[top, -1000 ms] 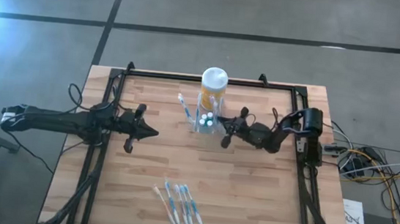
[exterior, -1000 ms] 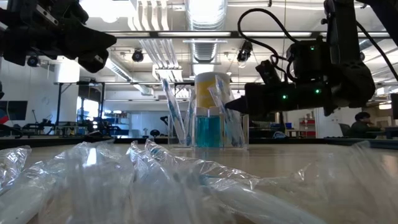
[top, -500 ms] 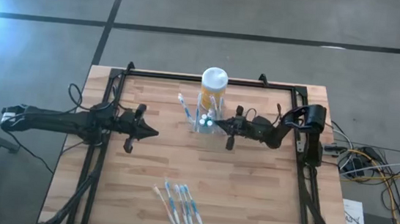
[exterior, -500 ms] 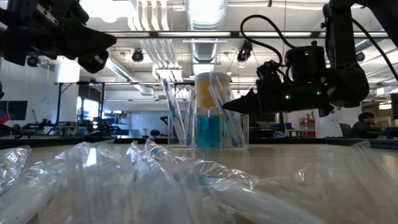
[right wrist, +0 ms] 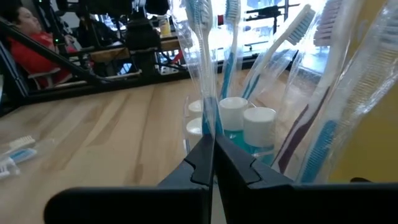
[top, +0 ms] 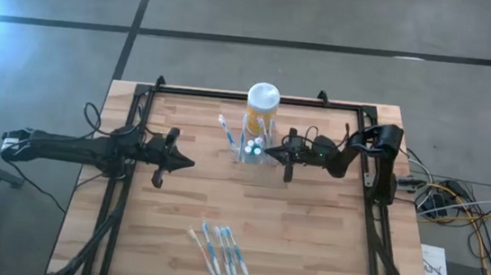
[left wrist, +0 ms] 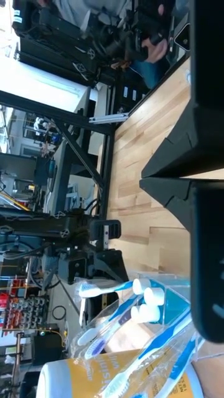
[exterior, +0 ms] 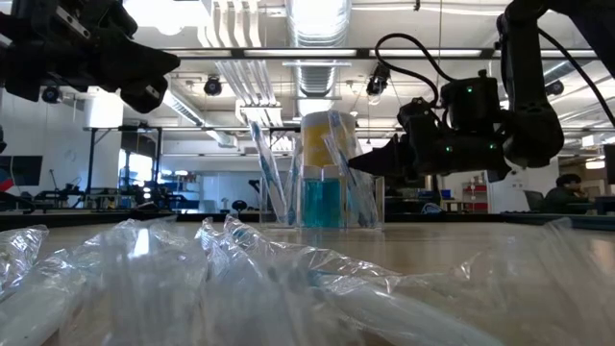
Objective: Pick & Place toothbrushing station
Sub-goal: Put the blue toothbrush into the transparent organizer
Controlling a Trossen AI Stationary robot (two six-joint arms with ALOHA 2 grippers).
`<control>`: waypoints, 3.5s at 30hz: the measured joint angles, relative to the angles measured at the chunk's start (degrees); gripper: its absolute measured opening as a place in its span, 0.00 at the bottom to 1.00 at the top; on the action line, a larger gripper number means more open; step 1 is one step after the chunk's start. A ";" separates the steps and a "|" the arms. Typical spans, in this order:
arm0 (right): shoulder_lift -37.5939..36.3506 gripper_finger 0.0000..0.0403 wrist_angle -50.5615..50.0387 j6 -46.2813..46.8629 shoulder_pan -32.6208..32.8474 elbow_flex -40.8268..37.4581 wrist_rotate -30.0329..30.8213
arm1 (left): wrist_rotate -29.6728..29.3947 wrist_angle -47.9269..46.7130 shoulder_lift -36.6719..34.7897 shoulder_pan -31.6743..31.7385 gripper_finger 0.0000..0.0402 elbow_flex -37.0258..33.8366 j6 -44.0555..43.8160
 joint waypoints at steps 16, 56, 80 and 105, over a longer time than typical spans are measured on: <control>-9.91 0.02 -11.85 5.44 -0.03 -2.53 8.16 | 0.17 -0.02 -0.02 0.02 0.06 0.07 -1.32; -30.73 0.28 -55.72 4.68 0.00 6.06 9.41 | 0.23 0.07 0.00 0.00 0.07 0.17 -0.68; -65.88 0.20 -89.42 -11.70 0.00 14.45 -9.69 | 1.45 -0.26 -0.04 0.00 0.07 0.37 -0.82; -111.41 0.02 -90.08 0.54 4.43 -9.26 -11.98 | 1.31 -0.46 -0.07 0.00 0.07 0.21 1.21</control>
